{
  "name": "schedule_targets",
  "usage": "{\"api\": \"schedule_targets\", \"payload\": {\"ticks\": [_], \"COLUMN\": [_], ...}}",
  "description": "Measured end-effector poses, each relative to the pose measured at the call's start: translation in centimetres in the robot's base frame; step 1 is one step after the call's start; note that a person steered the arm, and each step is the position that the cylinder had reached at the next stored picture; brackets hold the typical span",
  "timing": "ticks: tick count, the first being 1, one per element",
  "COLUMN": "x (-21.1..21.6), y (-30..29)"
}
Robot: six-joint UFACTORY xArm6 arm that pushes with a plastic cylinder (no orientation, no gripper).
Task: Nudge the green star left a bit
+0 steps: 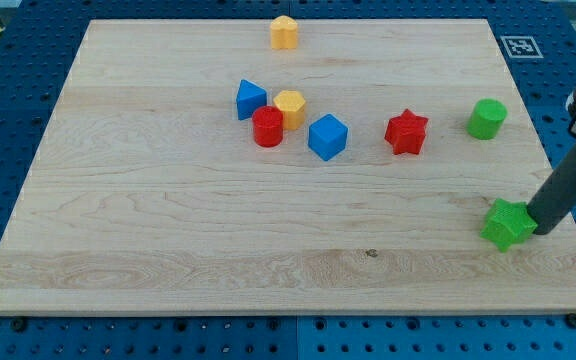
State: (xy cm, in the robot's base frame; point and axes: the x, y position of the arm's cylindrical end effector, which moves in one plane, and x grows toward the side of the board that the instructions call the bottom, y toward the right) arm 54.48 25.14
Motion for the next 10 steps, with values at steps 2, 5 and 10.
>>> {"api": "schedule_targets", "payload": {"ticks": [2, 5, 10], "x": [-3.8, -1.7, 2.2], "y": [0.2, 0.0, -0.7]}}
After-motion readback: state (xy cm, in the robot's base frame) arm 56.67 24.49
